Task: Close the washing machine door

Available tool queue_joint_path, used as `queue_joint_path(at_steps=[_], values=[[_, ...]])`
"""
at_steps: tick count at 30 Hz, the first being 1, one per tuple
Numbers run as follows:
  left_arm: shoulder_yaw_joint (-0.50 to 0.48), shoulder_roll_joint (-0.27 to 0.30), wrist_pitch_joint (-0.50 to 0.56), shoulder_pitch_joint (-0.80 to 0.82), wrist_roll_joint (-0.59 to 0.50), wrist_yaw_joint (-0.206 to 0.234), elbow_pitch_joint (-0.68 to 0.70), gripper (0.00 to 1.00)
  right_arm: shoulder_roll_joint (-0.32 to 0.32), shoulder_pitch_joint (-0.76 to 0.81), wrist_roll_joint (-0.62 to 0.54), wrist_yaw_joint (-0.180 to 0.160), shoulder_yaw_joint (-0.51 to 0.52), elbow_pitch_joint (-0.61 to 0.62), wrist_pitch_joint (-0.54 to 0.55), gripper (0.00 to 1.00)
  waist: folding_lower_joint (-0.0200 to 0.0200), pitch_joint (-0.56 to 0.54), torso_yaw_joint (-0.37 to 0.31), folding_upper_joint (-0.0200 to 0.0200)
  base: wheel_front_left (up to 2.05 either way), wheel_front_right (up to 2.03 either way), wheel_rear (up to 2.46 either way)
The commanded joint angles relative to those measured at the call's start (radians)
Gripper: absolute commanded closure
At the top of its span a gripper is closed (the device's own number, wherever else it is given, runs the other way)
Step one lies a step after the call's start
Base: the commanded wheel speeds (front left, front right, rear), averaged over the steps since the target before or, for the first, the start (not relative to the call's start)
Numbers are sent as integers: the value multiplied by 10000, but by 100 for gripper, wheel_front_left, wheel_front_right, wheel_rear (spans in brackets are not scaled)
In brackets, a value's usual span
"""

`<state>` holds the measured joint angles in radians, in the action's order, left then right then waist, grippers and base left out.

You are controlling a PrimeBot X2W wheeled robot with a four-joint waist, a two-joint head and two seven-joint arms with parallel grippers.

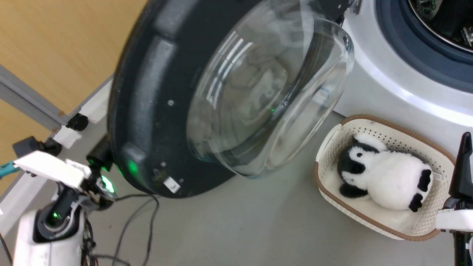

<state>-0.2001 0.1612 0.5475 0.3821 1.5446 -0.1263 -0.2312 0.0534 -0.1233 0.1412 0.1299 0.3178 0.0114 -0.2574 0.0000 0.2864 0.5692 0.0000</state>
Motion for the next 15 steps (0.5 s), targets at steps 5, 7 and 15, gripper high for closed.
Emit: queue_joint_path(at_steps=[5,7,15], values=[[729,-120,345,-1101,-278,-44,1360,100,-32,-25,126,8,-51,-97,-44,0,0,-182,-9,0,0,0,0],[1015,-162,427,-1425,-302,-44,1859,100,-32,-15,158,8,-77,-141,-44,0,0,-252,-13,0,0,0,0],[2457,-185,867,-2294,-403,-44,3252,100,-32,32,299,8,-116,-261,-44,0,0,-571,-67,0,0,0,0]])
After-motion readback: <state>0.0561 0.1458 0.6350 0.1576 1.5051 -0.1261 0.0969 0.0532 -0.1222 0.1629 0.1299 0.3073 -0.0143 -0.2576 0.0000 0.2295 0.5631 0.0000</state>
